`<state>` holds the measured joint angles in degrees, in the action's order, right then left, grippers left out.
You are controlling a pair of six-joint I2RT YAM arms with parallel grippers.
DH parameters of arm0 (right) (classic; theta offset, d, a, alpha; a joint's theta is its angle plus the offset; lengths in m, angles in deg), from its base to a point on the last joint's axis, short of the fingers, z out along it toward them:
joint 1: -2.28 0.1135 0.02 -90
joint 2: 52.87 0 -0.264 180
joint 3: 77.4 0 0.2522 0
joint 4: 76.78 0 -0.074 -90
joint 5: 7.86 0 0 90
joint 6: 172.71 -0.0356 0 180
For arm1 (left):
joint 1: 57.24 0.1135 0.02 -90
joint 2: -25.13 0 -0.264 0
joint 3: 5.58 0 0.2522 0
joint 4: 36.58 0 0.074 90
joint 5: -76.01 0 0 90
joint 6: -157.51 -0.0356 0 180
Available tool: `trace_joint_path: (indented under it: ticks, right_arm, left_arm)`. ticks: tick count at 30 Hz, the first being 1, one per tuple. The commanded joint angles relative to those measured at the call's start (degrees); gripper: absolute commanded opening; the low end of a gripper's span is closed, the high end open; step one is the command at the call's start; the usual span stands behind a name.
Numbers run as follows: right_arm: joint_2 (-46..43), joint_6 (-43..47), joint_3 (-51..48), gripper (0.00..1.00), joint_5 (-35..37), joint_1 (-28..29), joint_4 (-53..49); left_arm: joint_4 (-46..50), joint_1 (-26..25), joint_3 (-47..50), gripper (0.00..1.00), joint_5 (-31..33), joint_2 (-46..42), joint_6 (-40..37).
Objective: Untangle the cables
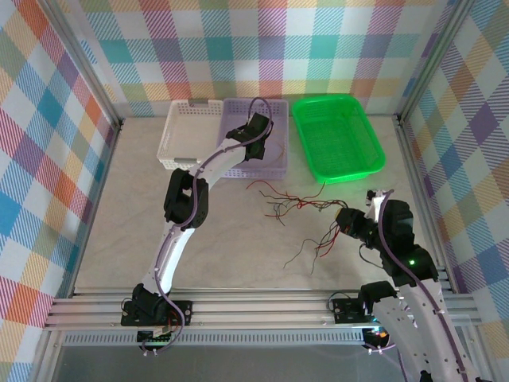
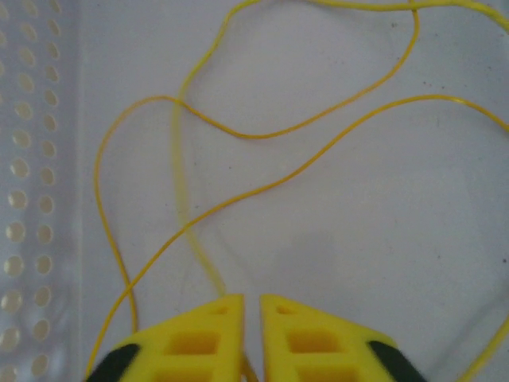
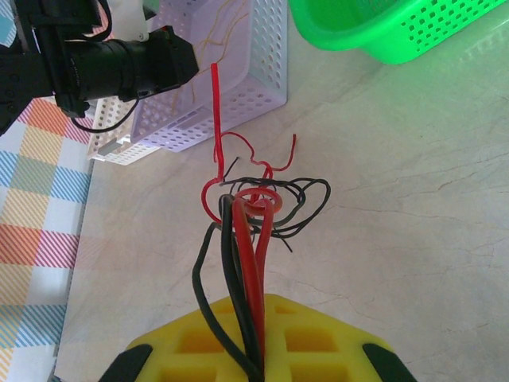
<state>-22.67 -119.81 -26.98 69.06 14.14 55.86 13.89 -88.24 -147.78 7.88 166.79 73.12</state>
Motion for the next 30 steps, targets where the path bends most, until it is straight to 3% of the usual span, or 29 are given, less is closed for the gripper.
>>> trace_joint_path:
  ticks: [1, 9, 16, 22, 26, 30]
  right_arm:
    - [0.0, -0.5, 2.2, 0.0, -0.2, 0.4, 0.4]
    - [0.1, -0.3, 3.0, 0.0, -0.2, 0.8, 0.0]
    - [0.2, -0.5, 3.2, 0.0, -0.7, 1.1, 0.0]
    - [1.8, -0.6, 4.3, 0.0, -4.3, 1.1, 1.3]
    - [2.7, -0.1, 3.9, 0.0, -7.4, 1.1, 3.6]
    - [3.0, 0.8, 4.0, 0.0, -11.0, 1.1, 6.8]
  left_arm:
    - [2.7, 0.1, -1.7, 0.22, -2.2, 0.7, 1.2]
    - [4.6, 0.8, -3.0, 0.44, -4.2, -0.8, 2.1]
    - [5.6, 1.0, -3.2, 0.71, -9.9, -6.5, 3.8]
    - [2.8, 1.0, -0.6, 0.91, -22.4, -15.5, 9.4]
    - [-3.9, 1.0, 7.3, 0.95, -33.9, -24.5, 15.6]
    - [-14.5, 0.1, 22.6, 0.94, -42.2, -35.3, 22.1]
